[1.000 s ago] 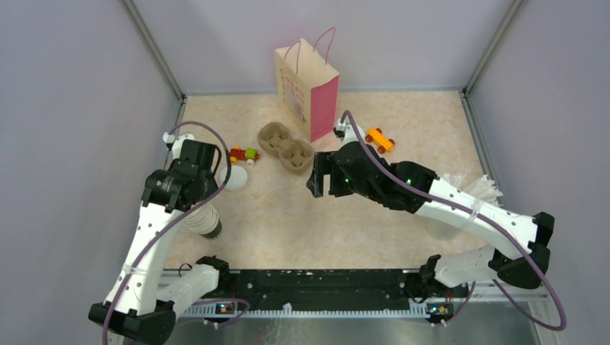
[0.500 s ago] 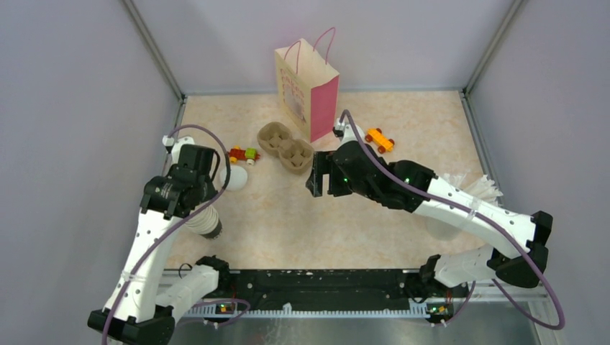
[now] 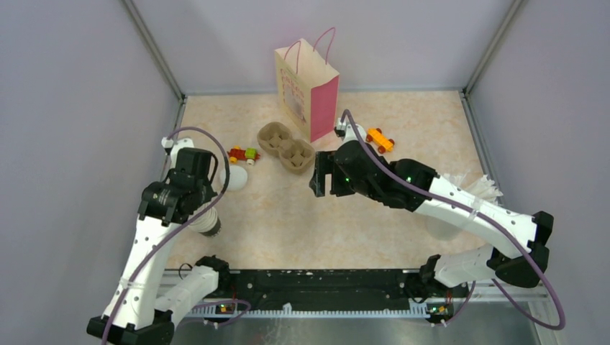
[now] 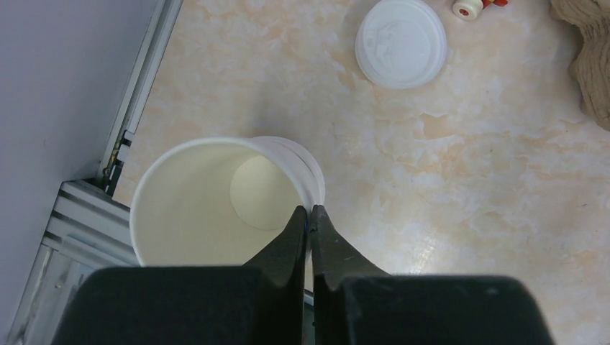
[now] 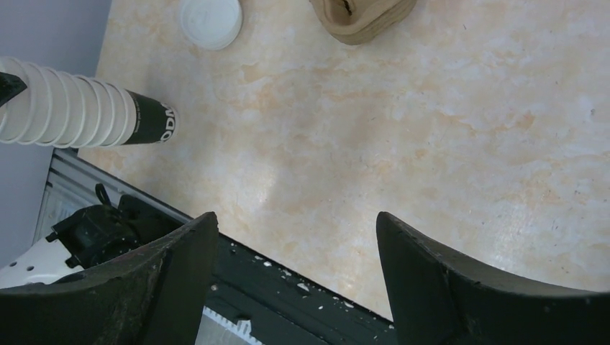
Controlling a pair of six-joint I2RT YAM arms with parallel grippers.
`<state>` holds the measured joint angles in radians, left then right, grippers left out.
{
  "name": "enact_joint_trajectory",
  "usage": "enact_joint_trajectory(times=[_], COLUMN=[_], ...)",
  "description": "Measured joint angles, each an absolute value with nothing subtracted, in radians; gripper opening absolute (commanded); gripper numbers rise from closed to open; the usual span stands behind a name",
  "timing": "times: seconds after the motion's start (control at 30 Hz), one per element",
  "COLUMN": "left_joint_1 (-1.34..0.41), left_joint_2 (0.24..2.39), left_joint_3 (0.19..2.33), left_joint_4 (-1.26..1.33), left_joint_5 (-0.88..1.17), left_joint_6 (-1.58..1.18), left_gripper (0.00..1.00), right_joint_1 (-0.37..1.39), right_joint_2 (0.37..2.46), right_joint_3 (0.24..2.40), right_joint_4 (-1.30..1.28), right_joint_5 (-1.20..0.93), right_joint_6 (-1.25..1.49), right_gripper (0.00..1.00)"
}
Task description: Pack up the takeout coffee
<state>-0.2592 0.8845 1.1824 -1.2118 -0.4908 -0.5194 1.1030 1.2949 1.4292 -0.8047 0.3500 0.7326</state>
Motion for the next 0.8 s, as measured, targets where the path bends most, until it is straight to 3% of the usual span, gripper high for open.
enact_joint_trajectory(times=[0.8], left_joint_1=[-0.259], left_joint_2=[0.928], left_joint_3=[1.328], left_joint_4=[-1.242], left_joint_5=[-0.513], left_joint_6=[-0.351], left_gripper=[0.0], right_joint_1=[1.103], right_joint_2=[1.333], right_joint_3=[1.472], right_joint_4=[-0.843], right_joint_5=[0.38], right_joint_6=[0.672], right_gripper=[0.79])
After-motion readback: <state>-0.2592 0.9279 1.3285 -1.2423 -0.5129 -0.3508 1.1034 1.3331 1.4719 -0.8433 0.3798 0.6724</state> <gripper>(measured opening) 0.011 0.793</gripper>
